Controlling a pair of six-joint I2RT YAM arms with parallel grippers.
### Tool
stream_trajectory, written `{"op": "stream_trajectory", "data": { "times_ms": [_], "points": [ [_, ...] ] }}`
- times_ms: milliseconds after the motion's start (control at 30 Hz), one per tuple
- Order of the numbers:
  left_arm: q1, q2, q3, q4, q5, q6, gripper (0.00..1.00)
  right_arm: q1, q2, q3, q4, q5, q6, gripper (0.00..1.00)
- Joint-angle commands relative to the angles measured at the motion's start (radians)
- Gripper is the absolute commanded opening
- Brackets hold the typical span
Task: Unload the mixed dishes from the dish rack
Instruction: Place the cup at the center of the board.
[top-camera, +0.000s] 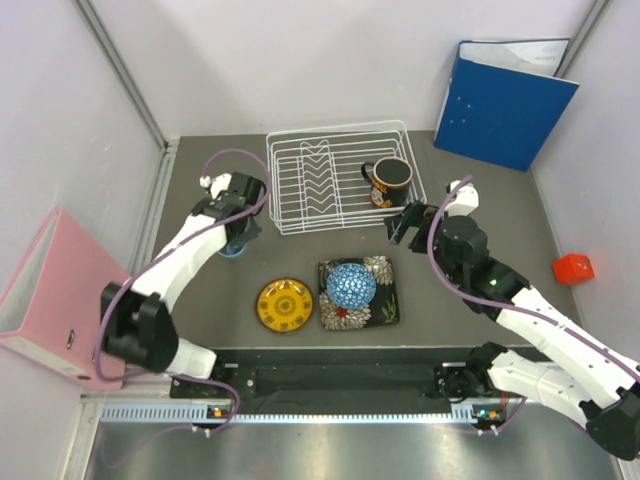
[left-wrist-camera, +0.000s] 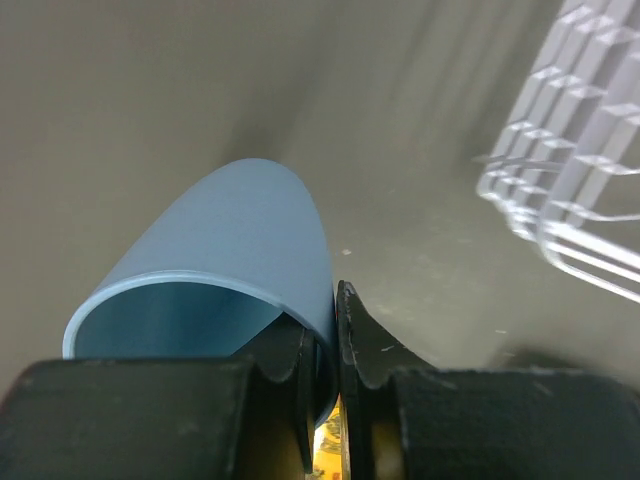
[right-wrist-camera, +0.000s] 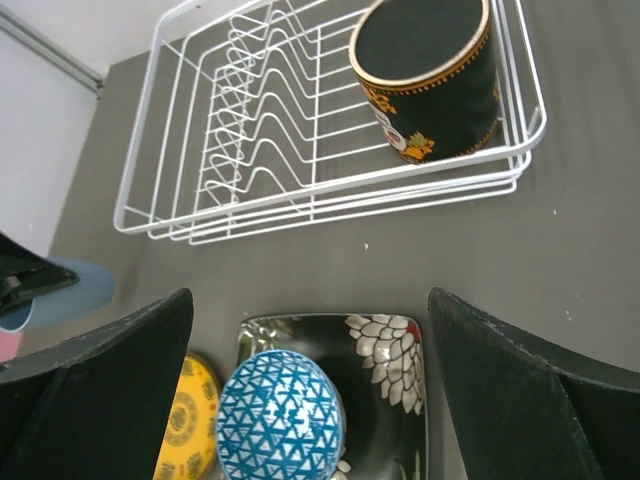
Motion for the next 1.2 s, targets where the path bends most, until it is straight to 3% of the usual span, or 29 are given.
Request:
{"op": "stream_trajectory", "data": {
  "times_ms": [0, 233, 533, 867, 967, 1000, 1067, 1167],
  "points": [
    [0.011, 0.144, 0.082, -0.076, 0.034, -0.025, 0.0, 0.016, -0.018, -0.023, -0.011, 0.022, -0.016, 0.99],
    [0.025, 0.296, 0.152, -0.056, 0.162, -0.028, 0.0, 0.016, -0.039, -0.052, -0.017, 0.011, -0.01, 1.0],
    [0.048, 0.351, 0.228, -0.104, 0.217, -0.014, 0.02, 0.016, 0.007, -0.041, -0.009, 0.004, -0.01, 0.99],
    [0.06, 0.273, 0.267, -0.153, 0.166, 0.064, 0.46, 0.017, 0.065, -0.003, 0.002, -0.029, -0.022, 1.0],
    [0.068, 0.244, 0.31, -0.189, 0.145, 0.081, 0.69, 0.017, 0.071, 0.005, 0.0, -0.022, -0.023, 1.0],
    [0.068, 0.226, 0.321, -0.206, 0.125, 0.086, 0.85, 0.019, 0.073, 0.011, -0.001, -0.015, -0.027, 1.0],
    [0.068, 0.202, 0.355, -0.219, 0.101, 0.09, 0.99, 0.017, 0.076, 0.021, -0.014, 0.005, -0.028, 1.0],
    [0.068, 0.14, 0.388, -0.226, 0.053, 0.092, 0.99, 0.017, 0.088, 0.048, -0.047, 0.05, -0.017, 1.0]
  ]
}}
